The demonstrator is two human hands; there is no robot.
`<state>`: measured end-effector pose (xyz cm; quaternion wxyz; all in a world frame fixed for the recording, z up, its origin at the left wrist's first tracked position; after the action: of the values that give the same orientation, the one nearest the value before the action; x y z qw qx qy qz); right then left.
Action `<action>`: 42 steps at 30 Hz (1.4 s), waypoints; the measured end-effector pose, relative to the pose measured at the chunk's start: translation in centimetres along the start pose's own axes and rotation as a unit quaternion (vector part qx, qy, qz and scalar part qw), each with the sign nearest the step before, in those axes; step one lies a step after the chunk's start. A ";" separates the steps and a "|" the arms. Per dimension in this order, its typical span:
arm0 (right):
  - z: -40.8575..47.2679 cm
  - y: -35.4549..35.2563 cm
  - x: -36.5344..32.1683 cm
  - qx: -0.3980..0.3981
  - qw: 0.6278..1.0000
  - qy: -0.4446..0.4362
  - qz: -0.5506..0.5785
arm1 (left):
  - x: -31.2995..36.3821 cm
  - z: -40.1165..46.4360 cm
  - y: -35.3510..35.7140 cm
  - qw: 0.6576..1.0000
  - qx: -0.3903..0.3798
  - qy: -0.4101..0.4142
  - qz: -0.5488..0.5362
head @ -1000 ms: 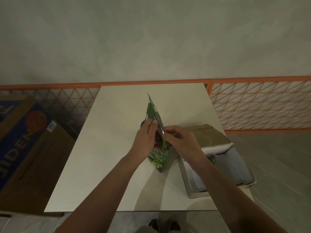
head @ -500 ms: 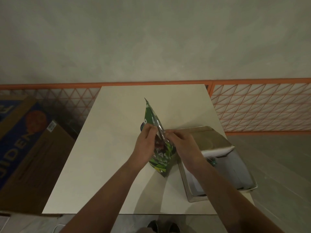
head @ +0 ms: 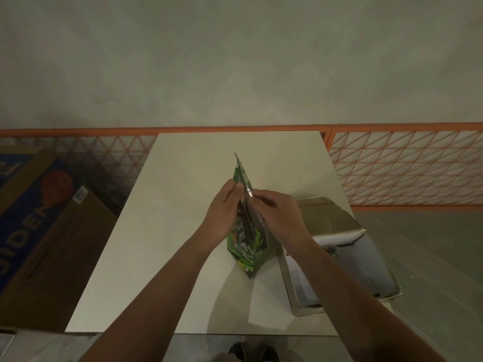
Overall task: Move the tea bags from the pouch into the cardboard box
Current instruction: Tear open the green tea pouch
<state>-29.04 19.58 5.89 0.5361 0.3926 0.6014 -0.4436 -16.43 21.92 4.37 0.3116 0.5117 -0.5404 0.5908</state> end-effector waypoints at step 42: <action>2.1 -3.0 0.6 0.109 0.992 -0.003 -0.067 | 1.7 3.0 -4.0 0.979 0.066 0.005 0.195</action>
<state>-31.38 16.69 5.59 0.4610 0.4063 0.5726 -0.5427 -12.42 19.63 6.98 0.1588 0.4127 -0.5879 0.6774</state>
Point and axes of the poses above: each hand's wrist, its own z-axis towards the middle knuckle, its own y-axis out of the palm, x = y × z, the point moved 10 cm from there along z, towards the middle knuckle, and after that the axes turned 7 degrees about z, right-handed, at the moved point
